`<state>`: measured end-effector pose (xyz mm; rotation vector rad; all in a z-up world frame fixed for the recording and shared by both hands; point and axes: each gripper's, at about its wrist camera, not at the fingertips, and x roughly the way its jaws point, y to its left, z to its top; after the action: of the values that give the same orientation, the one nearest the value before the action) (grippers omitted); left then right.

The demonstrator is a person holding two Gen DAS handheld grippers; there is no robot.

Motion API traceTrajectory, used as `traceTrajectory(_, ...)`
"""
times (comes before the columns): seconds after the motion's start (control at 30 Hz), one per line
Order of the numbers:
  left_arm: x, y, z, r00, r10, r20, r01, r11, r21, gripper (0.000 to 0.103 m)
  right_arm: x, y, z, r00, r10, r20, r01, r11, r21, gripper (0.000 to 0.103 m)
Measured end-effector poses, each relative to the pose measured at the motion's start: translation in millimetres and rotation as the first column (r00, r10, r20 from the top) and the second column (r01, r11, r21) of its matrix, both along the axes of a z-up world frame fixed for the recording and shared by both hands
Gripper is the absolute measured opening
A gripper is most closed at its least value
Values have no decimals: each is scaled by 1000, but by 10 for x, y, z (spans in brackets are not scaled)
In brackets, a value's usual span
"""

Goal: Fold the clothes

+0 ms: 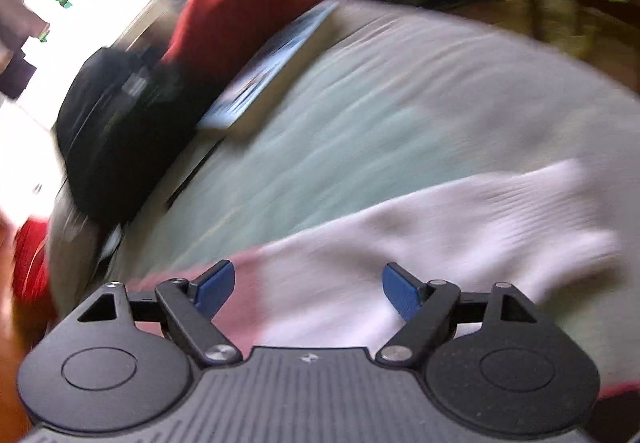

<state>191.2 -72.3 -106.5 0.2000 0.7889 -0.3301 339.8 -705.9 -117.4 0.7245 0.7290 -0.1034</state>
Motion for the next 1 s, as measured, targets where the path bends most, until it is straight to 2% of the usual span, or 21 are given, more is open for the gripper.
traceTrajectory(0.07, 5, -3, 2, 1000, 1, -2, -1, 1000, 1, 102, -107, -168, 14, 992, -127, -21, 126, 992, -24, 85)
traceTrajectory(0.1, 6, -8, 3, 1000, 1, -3, -1, 1000, 4, 102, -110, -141, 45, 988, -149, -38, 147, 988, -54, 85)
traceTrajectory(0.2, 12, -21, 9, 1000, 2, -6, -2, 1000, 10, 102, -19, 131, 190, 989, -124, -85, 106, 976, -191, 86)
traceTrajectory(0.33, 12, -35, 31, 1000, -2, -11, 2, 1000, 25, 102, 305, 932, 400, 986, 47, -161, -94, 951, -294, 93)
traceTrajectory(0.47, -15, -33, 82, 1000, -11, -3, 11, 998, 55, 102, 639, 1906, 505, 958, 179, -223, -247, 910, -333, 102)
traceTrajectory(0.57, -28, -9, 101, 1000, -16, 6, 16, 998, 66, 102, 817, 2609, 520, 932, 269, -242, -342, 875, -344, 103)
traceTrajectory(0.7, -27, 56, 109, 1000, -20, 8, 19, 998, 57, 102, 1091, 3337, 454, 922, 270, -276, -372, 815, -444, 103)
traceTrajectory(0.77, -21, 88, 99, 1000, -22, 6, 21, 999, 40, 102, 1198, 3481, 366, 918, 246, -311, -368, 820, -439, 103)
traceTrajectory(0.9, -10, 142, 71, 1000, -31, 4, 31, 999, 9, 102, 1349, 3471, 180, 924, 165, -344, -306, 859, -411, 103)
traceTrajectory(1.0, -2, 183, 50, 999, -38, 2, 38, 999, -14, 102, 1526, 3474, 94, 933, 121, -339, -271, 857, -439, 103)
